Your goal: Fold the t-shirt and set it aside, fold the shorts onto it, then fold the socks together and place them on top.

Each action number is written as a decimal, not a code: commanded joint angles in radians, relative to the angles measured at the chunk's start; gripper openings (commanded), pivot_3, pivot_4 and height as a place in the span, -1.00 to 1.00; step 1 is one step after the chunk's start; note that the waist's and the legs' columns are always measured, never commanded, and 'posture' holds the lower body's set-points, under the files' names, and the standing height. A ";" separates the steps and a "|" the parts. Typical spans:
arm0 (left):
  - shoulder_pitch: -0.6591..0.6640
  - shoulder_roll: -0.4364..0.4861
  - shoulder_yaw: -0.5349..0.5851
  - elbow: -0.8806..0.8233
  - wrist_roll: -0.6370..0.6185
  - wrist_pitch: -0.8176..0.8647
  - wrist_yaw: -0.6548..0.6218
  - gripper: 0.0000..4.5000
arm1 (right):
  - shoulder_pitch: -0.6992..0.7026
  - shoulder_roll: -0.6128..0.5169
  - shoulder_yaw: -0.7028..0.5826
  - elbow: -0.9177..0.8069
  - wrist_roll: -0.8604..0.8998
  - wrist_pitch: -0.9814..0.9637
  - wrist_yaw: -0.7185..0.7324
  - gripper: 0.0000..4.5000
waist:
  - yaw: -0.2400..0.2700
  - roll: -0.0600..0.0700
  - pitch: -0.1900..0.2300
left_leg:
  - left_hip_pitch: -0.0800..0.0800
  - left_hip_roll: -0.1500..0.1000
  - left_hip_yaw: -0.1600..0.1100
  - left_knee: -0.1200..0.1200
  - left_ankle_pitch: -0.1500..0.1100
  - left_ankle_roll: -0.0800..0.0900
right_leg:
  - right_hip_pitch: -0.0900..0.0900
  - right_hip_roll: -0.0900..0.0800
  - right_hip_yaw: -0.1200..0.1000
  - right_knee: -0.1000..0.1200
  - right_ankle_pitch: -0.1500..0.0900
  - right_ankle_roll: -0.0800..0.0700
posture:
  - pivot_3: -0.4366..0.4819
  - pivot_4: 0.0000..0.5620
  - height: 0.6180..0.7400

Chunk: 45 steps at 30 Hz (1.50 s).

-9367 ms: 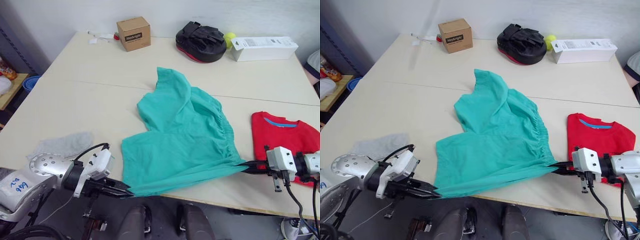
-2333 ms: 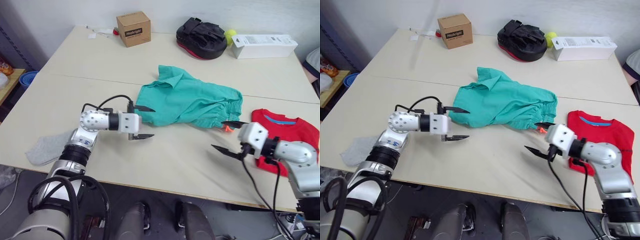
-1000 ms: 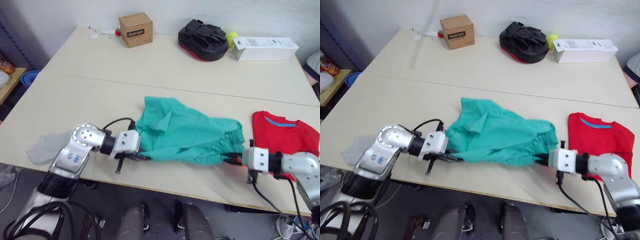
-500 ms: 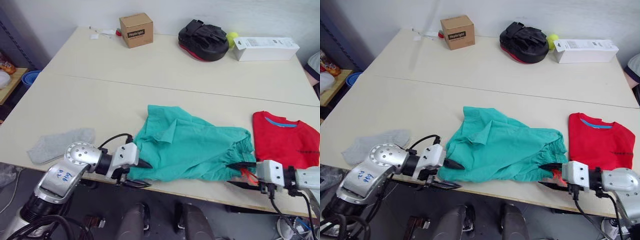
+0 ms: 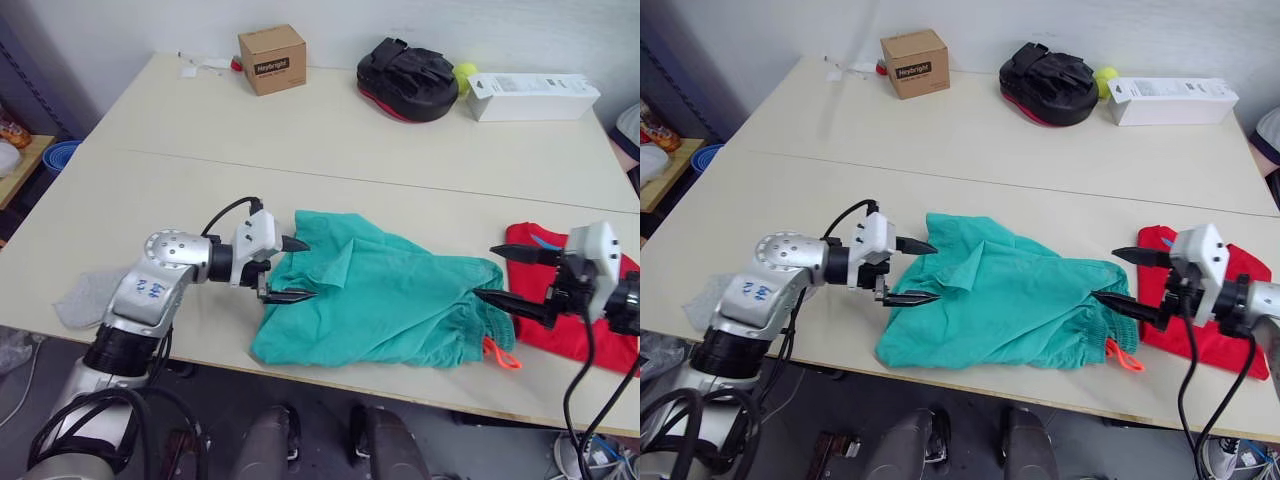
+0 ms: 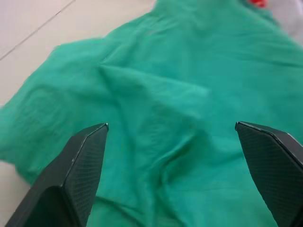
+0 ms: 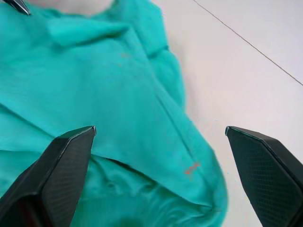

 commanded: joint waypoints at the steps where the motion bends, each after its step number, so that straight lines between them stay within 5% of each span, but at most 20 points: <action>1: -0.043 -0.041 -0.027 0.065 0.043 -0.094 0.004 1.00 | -0.048 0.020 0.035 0.030 -0.059 0.015 -0.020 0.99 | 0.001 0.000 0.000 | 0.000 0.000 0.000 0.000 0.000 0.000 | 0.000 0.000 0.000 0.000 0.000 0.000 | -0.05 -0.47 1.00; 7: -0.061 -0.084 -0.061 0.114 0.061 -0.114 -0.023 1.00 | -0.129 0.059 0.092 0.093 -0.107 0.038 -0.001 0.99 | -0.003 0.000 0.000 | 0.000 0.000 0.001 0.001 0.001 0.001 | 0.000 0.000 0.000 0.001 0.000 0.000 | -0.05 -0.47 1.00; 9: -0.068 -0.109 -0.057 0.139 0.062 -0.117 -0.009 0.83 | -0.140 0.069 0.084 0.092 -0.088 0.053 0.015 0.82 | -0.004 0.000 0.000 | 0.000 0.000 0.001 0.001 0.001 0.001 | 0.000 0.000 0.000 0.001 0.000 0.000 | -0.05 -0.47 1.00; 21: -0.092 -0.159 -0.001 0.199 0.041 -0.094 -0.008 -0.82 | -0.117 0.088 -0.012 0.046 -0.044 0.057 0.031 -0.98 | -0.005 0.000 0.000 | 0.000 0.000 0.001 0.001 0.001 0.001 | 0.000 0.000 0.000 0.002 0.000 0.001 | -0.05 -0.47 1.00; 23: -0.110 -0.169 0.057 0.188 -0.038 -0.025 -0.022 -0.99 | -0.109 0.095 -0.026 0.029 -0.035 0.065 0.027 -1.00 | -0.005 0.000 0.000 | 0.000 0.000 0.001 0.001 0.001 0.001 | 0.000 0.000 0.000 0.002 0.000 0.001 | -0.05 -0.47 1.00; 30: -0.177 -0.175 0.242 0.254 -0.192 0.113 0.026 -0.99 | -0.084 0.122 -0.037 -0.008 -0.034 0.083 -0.021 -1.00 | -0.008 0.000 0.000 | 0.001 0.000 0.000 0.001 0.001 0.001 | 0.001 0.000 0.000 0.002 0.000 0.001 | -0.05 -0.47 1.00; 42: -0.253 -0.258 0.253 0.535 -0.095 -0.005 0.193 -0.99 | -0.128 0.199 -0.005 0.059 -0.159 0.054 -0.180 -1.00 | -0.006 -0.001 0.000 | 0.000 0.000 0.001 0.002 0.001 0.001 | 0.001 0.001 -0.002 0.002 0.001 0.001 | -0.05 -0.47 1.00; 45: -0.241 -0.247 0.237 0.556 -0.051 -0.022 0.224 -0.81 | -0.126 0.206 -0.013 0.056 -0.175 0.036 -0.199 -0.69 | -0.007 -0.001 0.000 | 0.000 0.000 0.001 0.001 0.002 0.001 | 0.000 0.001 -0.003 0.002 0.001 0.001 | -0.05 -0.47 1.00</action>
